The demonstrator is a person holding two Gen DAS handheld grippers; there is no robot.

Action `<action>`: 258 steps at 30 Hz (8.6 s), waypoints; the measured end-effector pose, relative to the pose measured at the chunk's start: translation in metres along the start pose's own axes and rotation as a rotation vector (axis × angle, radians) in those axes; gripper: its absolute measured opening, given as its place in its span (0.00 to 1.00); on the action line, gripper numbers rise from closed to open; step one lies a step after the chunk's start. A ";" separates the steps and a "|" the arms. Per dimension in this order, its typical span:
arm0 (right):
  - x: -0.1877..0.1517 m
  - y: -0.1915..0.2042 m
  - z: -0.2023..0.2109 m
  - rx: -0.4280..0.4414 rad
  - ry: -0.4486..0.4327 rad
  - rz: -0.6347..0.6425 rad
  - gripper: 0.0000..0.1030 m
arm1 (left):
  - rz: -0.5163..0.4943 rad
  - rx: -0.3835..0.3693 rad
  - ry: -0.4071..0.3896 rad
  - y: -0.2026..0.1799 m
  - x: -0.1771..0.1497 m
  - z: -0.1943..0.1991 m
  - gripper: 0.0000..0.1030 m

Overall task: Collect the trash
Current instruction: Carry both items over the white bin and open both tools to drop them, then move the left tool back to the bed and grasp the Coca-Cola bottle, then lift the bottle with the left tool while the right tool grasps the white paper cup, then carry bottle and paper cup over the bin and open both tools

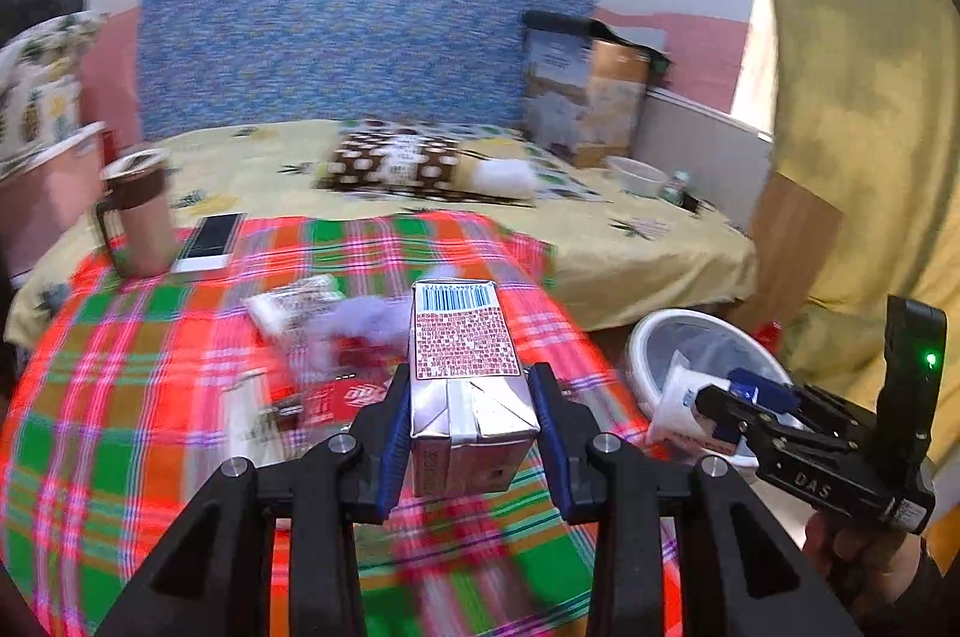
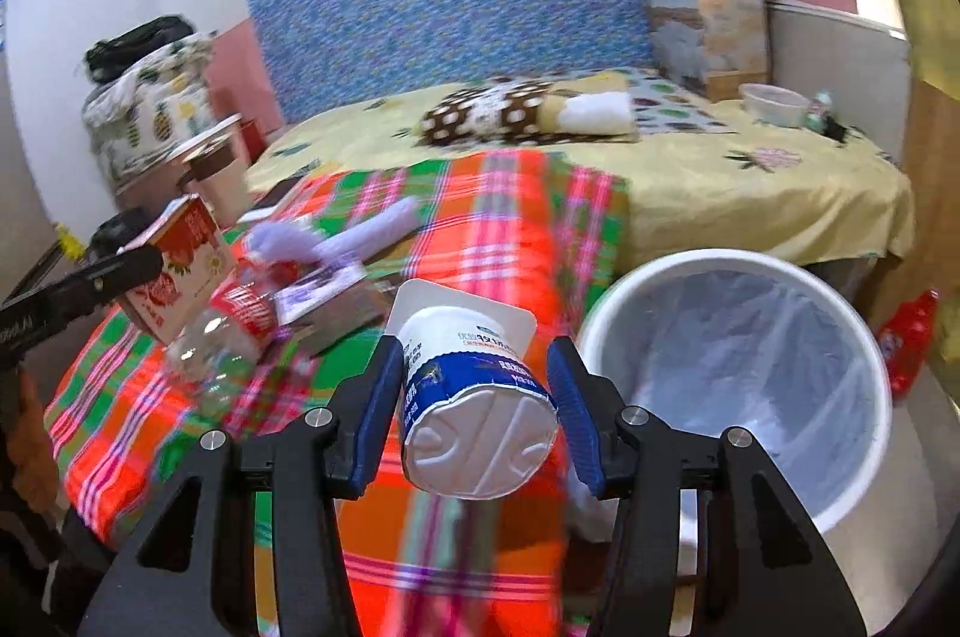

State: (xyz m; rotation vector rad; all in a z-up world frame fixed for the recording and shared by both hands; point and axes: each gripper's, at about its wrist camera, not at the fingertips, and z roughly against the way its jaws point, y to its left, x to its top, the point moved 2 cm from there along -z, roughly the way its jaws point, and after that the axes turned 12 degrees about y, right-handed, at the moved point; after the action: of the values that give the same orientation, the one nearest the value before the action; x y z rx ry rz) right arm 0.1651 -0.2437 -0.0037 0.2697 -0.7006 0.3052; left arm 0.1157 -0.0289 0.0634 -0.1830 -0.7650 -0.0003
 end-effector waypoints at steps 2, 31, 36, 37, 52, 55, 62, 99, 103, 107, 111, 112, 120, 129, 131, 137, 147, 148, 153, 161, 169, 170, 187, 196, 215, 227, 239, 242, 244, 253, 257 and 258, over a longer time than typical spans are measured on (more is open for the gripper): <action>-0.001 -0.017 0.006 -0.032 -0.009 -0.030 0.50 | -0.036 -0.047 0.011 -0.021 0.005 -0.013 0.36; -0.037 -0.123 -0.001 -0.231 0.128 -0.228 0.51 | -0.243 -0.343 0.275 -0.169 0.007 -0.167 0.37; -0.039 -0.124 0.002 -0.245 0.125 -0.238 0.51 | -0.235 -0.339 0.271 -0.170 0.009 -0.167 0.40; -0.039 -0.124 0.003 -0.247 0.121 -0.239 0.51 | -0.233 -0.338 0.270 -0.170 0.009 -0.167 0.44; -0.034 -0.101 0.028 -0.176 0.023 -0.257 0.56 | -0.168 -0.323 0.202 -0.143 0.008 -0.128 0.47; -0.032 -0.089 0.032 -0.139 0.010 -0.244 0.56 | -0.133 -0.330 0.179 -0.129 0.003 -0.111 0.47; -0.030 -0.052 0.033 -0.058 -0.004 -0.180 0.56 | -0.060 -0.262 0.139 -0.087 -0.012 -0.076 0.47; -0.004 0.053 -0.017 0.112 0.091 0.001 0.56 | 0.133 0.076 0.190 0.072 -0.041 -0.057 0.55; -0.003 0.054 -0.023 0.113 0.106 -0.004 0.56 | 0.149 0.067 0.203 0.074 -0.041 -0.064 0.57; -0.001 0.055 -0.026 0.119 0.116 -0.008 0.56 | 0.144 0.070 0.212 0.073 -0.040 -0.070 0.59; 0.000 0.059 -0.027 0.120 0.122 -0.005 0.56 | 0.111 0.087 0.217 0.068 -0.040 -0.071 0.59; 0.000 0.059 -0.026 0.119 0.123 -0.004 0.56 | 0.108 0.087 0.217 0.068 -0.040 -0.071 0.59; 0.002 0.060 -0.025 0.110 0.123 -0.004 0.56 | 0.138 0.042 0.207 0.075 -0.044 -0.062 0.58; 0.006 0.064 -0.032 0.120 0.138 0.002 0.56 | 0.168 0.026 0.156 0.085 -0.050 -0.036 0.58; 0.007 0.066 -0.035 0.124 0.142 0.005 0.56 | 0.164 0.019 0.125 0.086 -0.049 -0.024 0.58; 0.011 0.077 -0.042 0.146 0.151 0.018 0.56 | 0.174 -0.008 0.059 0.092 -0.045 0.006 0.58; 0.015 0.109 -0.059 0.211 0.192 0.069 0.56 | 0.229 0.048 0.016 0.128 -0.049 0.025 0.58; 0.015 0.115 -0.061 0.220 0.198 0.077 0.56 | 0.237 0.057 0.014 0.133 -0.050 0.027 0.58; 0.017 0.143 -0.072 0.266 0.224 0.110 0.56 | 0.281 0.098 0.004 0.163 -0.060 0.035 0.58; 0.018 0.185 -0.093 0.305 0.275 0.158 0.52 | 0.332 0.111 0.009 0.196 -0.074 0.039 0.58; 0.014 0.201 -0.109 0.327 0.325 0.157 0.13 | 0.352 0.099 0.021 0.207 -0.084 0.036 0.58; 0.014 0.201 -0.107 0.328 0.322 0.157 0.13 | 0.351 0.097 0.021 0.206 -0.084 0.036 0.58; 0.009 0.151 -0.043 0.298 0.192 0.092 0.12 | 0.244 0.019 0.038 0.136 -0.069 0.026 0.58; 0.006 0.100 -0.020 0.224 0.129 -0.005 0.12 | 0.146 -0.056 0.048 0.077 -0.051 0.012 0.58; -0.013 -0.040 0.013 -0.005 0.041 -0.273 0.12 | -0.126 -0.281 0.113 -0.084 0.001 -0.068 0.58; -0.029 -0.088 0.009 -0.073 0.069 -0.362 0.12 | -0.194 -0.363 0.196 -0.150 0.009 -0.127 0.58; -0.038 -0.108 -0.001 -0.091 0.134 -0.403 0.14 | -0.194 -0.398 0.287 -0.173 0.014 -0.171 0.59; -0.039 -0.111 -0.003 -0.105 0.149 -0.415 0.14 | -0.191 -0.403 0.304 -0.175 0.014 -0.178 0.59; -0.041 -0.113 -0.005 -0.108 0.162 -0.424 0.14 | -0.192 -0.395 0.306 -0.177 0.014 -0.181 0.59; -0.043 -0.114 0.001 -0.111 0.153 -0.438 0.29 | -0.174 -0.410 0.307 -0.173 0.016 -0.180 0.58; -0.041 -0.110 0.006 -0.109 0.136 -0.434 0.30 | -0.165 -0.408 0.281 -0.167 0.018 -0.168 0.58; -0.041 -0.109 0.008 -0.108 0.132 -0.430 0.30 | -0.164 -0.403 0.269 -0.165 0.019 -0.163 0.58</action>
State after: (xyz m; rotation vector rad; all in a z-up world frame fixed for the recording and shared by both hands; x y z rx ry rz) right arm 0.1701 -0.3539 -0.0403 0.2867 -0.5110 -0.1236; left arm 0.2307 -0.2167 -0.0119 -0.4927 -0.5021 -0.3305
